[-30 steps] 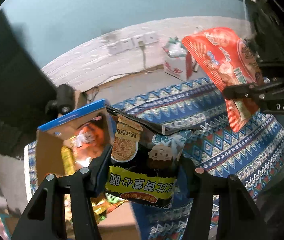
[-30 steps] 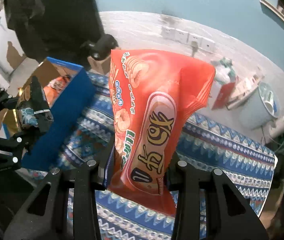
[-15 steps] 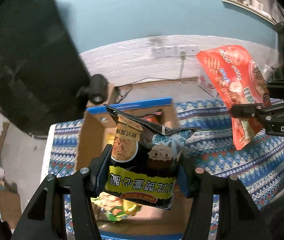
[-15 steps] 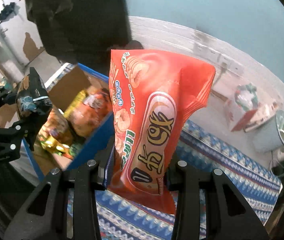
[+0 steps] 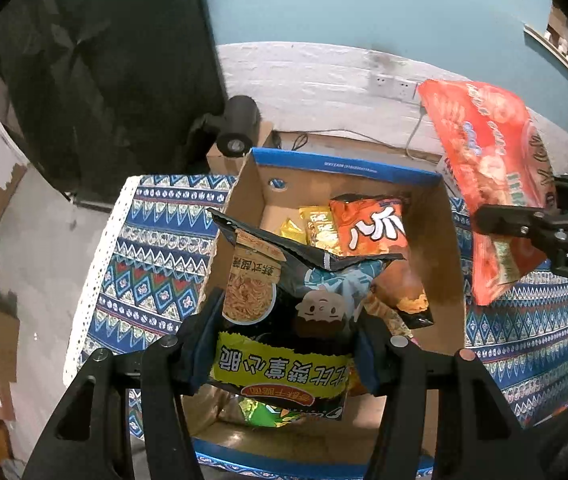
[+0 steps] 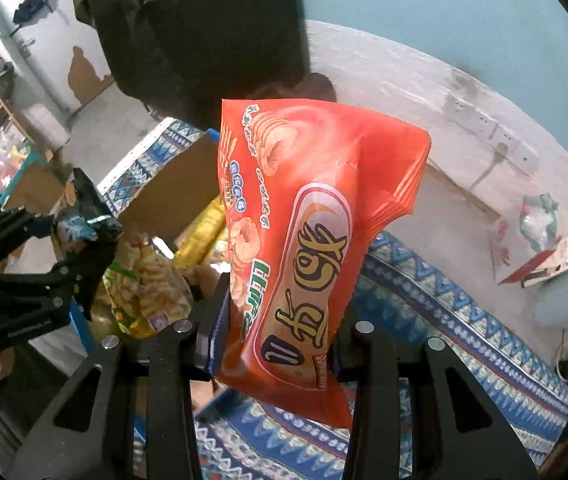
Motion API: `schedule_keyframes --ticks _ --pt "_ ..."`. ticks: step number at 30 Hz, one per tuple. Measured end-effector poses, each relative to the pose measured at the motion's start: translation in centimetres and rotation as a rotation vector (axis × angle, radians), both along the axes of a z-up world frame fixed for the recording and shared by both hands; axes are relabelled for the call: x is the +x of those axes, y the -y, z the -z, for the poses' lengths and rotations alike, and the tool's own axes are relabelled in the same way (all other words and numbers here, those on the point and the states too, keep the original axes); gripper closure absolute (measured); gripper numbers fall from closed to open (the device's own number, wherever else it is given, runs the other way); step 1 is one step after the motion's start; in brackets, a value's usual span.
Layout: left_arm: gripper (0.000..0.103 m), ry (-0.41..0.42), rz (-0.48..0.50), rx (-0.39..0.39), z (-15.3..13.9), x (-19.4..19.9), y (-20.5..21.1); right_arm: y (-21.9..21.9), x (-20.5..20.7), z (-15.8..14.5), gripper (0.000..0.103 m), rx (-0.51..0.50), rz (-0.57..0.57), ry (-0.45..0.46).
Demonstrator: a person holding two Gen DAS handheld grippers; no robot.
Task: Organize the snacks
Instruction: 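Release the dark pack and red-orange bag into the box with both grippers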
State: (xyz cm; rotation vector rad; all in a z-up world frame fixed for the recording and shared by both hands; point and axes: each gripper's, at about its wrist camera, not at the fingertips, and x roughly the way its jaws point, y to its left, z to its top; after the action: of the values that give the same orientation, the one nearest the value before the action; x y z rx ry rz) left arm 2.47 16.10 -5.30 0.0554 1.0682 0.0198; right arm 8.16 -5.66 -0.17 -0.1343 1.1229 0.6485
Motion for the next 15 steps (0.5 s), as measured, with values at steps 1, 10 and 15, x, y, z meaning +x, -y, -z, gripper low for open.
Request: schedule_keyframes --ticks 1,10,15 --pt "0.044 -0.001 -0.001 -0.001 0.0 -0.1 -0.1 -0.5 0.2 0.1 0.065 -0.003 -0.003 -0.003" --pt "0.043 -0.019 -0.023 0.007 0.3 0.4 -0.8 -4.4 1.3 1.8 0.065 -0.040 -0.061 -0.034" --pt "0.032 -0.013 -0.044 -0.003 0.0 0.4 -1.4 -5.8 1.5 2.3 0.063 -0.051 -0.084 -0.023"
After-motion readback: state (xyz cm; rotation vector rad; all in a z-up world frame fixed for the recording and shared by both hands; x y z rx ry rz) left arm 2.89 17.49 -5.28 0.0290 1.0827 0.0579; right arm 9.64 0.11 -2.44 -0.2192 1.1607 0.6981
